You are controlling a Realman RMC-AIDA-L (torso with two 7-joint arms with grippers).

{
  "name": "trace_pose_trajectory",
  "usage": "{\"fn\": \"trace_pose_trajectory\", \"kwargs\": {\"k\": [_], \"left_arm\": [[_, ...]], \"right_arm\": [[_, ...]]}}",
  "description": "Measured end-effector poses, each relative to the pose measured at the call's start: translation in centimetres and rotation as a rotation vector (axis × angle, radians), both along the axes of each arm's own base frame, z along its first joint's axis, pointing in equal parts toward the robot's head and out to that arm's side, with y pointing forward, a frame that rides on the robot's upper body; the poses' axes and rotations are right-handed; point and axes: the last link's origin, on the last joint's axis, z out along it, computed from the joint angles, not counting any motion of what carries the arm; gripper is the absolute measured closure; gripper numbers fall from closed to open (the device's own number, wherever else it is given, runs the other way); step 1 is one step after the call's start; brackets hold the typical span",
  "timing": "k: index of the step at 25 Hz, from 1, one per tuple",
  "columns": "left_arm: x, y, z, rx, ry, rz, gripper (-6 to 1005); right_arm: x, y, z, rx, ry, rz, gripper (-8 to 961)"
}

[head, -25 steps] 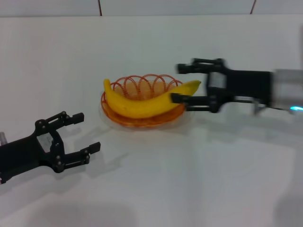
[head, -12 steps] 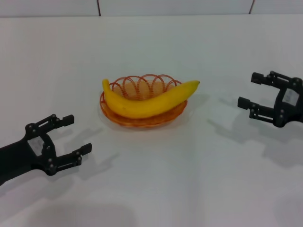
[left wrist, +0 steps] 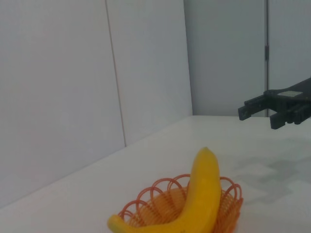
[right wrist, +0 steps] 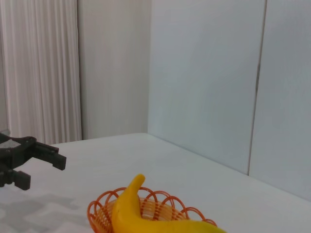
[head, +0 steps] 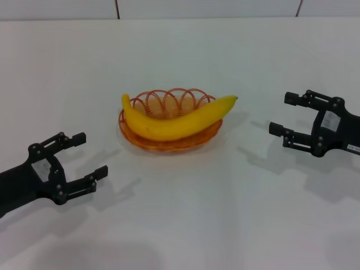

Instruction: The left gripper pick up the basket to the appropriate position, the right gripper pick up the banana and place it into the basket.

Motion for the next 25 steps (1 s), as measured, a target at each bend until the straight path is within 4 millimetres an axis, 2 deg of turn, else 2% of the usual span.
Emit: {"fn": "trace_pose_trajectory", "kwargs": {"k": [25], "left_arm": [[-0.03, -0.06, 0.21, 0.023, -0.01, -0.001, 168]], "right_arm": [[-0.09, 0.7, -0.62, -0.004, -0.004, -0.02, 190]]}}
